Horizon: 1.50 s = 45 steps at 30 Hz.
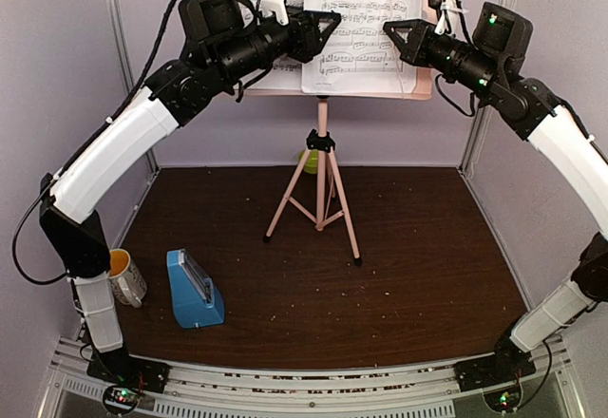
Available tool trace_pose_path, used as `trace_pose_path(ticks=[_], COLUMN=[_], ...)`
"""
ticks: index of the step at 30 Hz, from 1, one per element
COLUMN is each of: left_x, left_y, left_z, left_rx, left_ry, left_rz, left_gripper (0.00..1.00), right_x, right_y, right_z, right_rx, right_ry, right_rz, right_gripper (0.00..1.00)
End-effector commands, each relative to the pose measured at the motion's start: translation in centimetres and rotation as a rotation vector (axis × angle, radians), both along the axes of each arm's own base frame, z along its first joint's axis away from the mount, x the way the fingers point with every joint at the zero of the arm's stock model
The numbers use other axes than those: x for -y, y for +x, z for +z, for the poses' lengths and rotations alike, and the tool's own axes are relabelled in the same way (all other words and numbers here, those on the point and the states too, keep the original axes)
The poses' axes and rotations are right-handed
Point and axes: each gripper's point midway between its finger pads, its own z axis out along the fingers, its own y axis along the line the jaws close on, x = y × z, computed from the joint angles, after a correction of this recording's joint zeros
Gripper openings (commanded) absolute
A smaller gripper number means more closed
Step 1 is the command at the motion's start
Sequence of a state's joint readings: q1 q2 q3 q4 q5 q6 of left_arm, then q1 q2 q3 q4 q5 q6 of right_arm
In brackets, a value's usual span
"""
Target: Set up the instrument practice props
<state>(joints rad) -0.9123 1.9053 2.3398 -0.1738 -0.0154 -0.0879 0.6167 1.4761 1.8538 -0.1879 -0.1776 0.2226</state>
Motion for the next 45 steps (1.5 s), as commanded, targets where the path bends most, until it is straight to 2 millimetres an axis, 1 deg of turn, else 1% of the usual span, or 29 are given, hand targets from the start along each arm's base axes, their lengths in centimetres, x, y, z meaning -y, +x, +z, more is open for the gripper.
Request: trace_pose_path(ticks=[1,4,7,9,14,15,25,30,33,42,45], left_x=[-2.8,-2.7,-2.2,-2.0,-1.5,-1.1,0.2,0.8,0.9,1.5,1.3], left_y=[-1.7,-1.8,-1.6,-1.5,-1.0,-0.8,-0.4,-0.7,-0.8,0.1,0.1], left_z=[3.0,2.6,2.0,1.9,2.3,2.0,2.0,2.6,2.8,2.1,2.2], left_rx=[0.035,0.027,0.016,0.015,0.018,0.015,0.037,0.071,0.081,0.075,0.076], left_ry=[-0.077,-0.073,-0.068,-0.077,-0.091,-0.084,-0.085,-0.103,-0.112,-0.094,-0.088], left_rz=[0.035,0.028,0.020,0.022,0.020,0.020,-0.001,-0.033,-0.046,-0.026,-0.014], left_gripper=[0.39,0.32,0.18,0.11,0.02,0.01,0.00,0.00,0.00,0.00,0.01], right_x=[0.6,0.6,0.6,0.5,0.2,0.2,0.3,0.2,0.3,0.5,0.5], right_y=[-1.0,-1.0,-1.2,-1.4,-1.7,-1.8,-2.1,-2.2,-2.3,-2.5,-2.3], right_z=[1.2,1.2,1.4,1.5,1.9,2.0,2.2,2.2,2.2,2.0,1.8], right_rx=[0.040,0.043,0.050,0.058,0.070,0.071,0.073,0.073,0.076,0.083,0.077], right_ry=[0.020,0.020,0.024,0.027,0.035,0.038,0.039,0.042,0.041,0.045,0.042], right_rz=[0.003,0.007,0.016,0.025,0.048,0.051,0.056,0.064,0.064,0.060,0.054], right_gripper=[0.00,0.00,0.00,0.00,0.00,0.00,0.00,0.00,0.00,0.00,0.00])
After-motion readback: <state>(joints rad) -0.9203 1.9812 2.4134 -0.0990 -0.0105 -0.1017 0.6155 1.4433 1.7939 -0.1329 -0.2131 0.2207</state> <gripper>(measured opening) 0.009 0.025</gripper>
